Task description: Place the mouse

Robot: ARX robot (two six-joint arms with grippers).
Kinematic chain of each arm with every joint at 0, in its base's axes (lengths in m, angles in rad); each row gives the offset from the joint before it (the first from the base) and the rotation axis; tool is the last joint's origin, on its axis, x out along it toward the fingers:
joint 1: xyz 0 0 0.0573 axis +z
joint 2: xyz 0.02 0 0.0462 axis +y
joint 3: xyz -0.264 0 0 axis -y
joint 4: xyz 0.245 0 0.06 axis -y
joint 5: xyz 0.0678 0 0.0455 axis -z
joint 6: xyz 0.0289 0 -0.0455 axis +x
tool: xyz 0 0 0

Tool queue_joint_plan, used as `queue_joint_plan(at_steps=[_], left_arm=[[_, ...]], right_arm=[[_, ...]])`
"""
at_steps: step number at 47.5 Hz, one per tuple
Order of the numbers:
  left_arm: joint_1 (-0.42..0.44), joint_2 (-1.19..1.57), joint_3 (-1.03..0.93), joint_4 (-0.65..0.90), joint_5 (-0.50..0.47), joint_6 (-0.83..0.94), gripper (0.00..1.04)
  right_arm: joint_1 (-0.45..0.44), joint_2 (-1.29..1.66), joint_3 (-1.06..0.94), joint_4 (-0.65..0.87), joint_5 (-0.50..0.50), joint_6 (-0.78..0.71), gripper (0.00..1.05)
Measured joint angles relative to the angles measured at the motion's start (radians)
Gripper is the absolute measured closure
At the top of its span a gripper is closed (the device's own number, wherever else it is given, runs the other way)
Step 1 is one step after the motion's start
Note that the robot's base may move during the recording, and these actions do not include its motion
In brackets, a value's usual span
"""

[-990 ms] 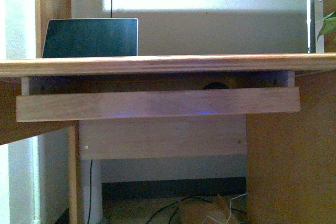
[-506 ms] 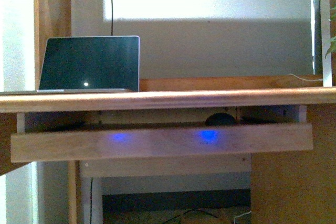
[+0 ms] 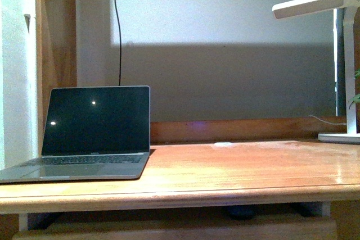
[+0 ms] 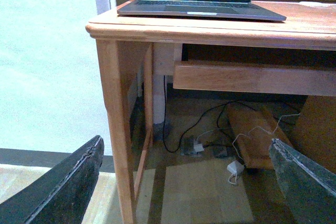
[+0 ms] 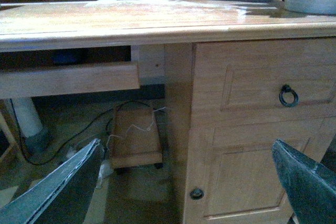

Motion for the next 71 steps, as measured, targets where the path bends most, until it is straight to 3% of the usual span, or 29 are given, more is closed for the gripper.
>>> queue_joint_plan(at_steps=[10, 18, 21, 26, 33, 41, 61, 71], left_arm=[[0.0, 0.0, 0.0, 0.0, 0.0, 0.0, 0.08], [-0.064, 0.151, 0.034, -0.085, -0.058, -0.204, 0.08], [-0.07, 0.24, 0.041, -0.036, -0.022, -0.204, 0.08], [-0.002, 0.426, 0.089, 0.052, 0.103, -0.145, 0.08], [0.12, 0.709, 0.192, 0.189, 0.278, 0.043, 0.08], [0.196, 1.011, 0.319, 0.327, 0.345, 0.33, 0.08], [0.182, 1.528, 0.541, 0.67, 0.41, 1.109, 0.08], [0.158, 1.715, 0.623, 0.785, 0.45, 1.317, 0.08]], right_arm=[[0.0, 0.0, 0.0, 0.0, 0.0, 0.0, 0.07], [0.0, 0.0, 0.0, 0.0, 0.0, 0.0, 0.07], [0.0, 0.0, 0.0, 0.0, 0.0, 0.0, 0.07], [0.0, 0.0, 0.0, 0.0, 0.0, 0.0, 0.07], [0.0, 0.0, 0.0, 0.0, 0.0, 0.0, 0.07], [0.0, 0.0, 0.0, 0.0, 0.0, 0.0, 0.07], [0.0, 0.0, 0.0, 0.0, 0.0, 0.0, 0.07], [0.0, 0.0, 0.0, 0.0, 0.0, 0.0, 0.07]])
